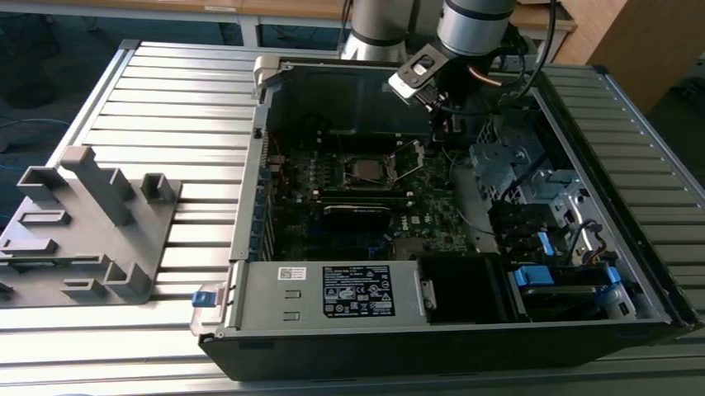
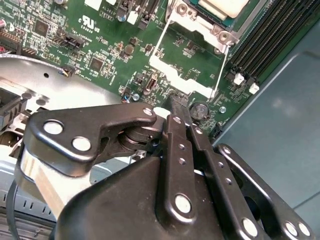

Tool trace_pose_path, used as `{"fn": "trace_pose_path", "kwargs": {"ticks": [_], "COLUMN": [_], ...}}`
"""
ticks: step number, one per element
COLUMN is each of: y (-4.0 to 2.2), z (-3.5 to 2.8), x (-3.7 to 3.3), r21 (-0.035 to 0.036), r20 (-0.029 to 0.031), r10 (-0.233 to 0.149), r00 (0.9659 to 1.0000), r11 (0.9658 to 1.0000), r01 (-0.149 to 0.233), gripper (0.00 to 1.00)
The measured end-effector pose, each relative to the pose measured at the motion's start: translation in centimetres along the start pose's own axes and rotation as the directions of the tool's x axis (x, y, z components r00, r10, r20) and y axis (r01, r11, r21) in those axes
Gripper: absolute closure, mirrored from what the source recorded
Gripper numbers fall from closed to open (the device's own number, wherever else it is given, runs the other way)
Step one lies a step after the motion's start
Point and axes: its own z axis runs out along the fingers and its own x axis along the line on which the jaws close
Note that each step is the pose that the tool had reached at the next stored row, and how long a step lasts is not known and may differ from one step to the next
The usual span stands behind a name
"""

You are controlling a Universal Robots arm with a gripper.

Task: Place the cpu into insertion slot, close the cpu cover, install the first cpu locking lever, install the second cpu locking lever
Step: 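Close the cpu cover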

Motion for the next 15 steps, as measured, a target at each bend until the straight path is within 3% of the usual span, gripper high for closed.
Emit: {"fn": "trace_pose_path", "kwargs": {"ticks": [15], "y": [0.11], "z": [1.29], "x": [-0.01], "r21": [0.0000], "r20": [0.0001], "r10": [0.001], "r00": [1.0000], "r11": [1.0000], "r01": [-0.001], "gripper": [0.89]}}
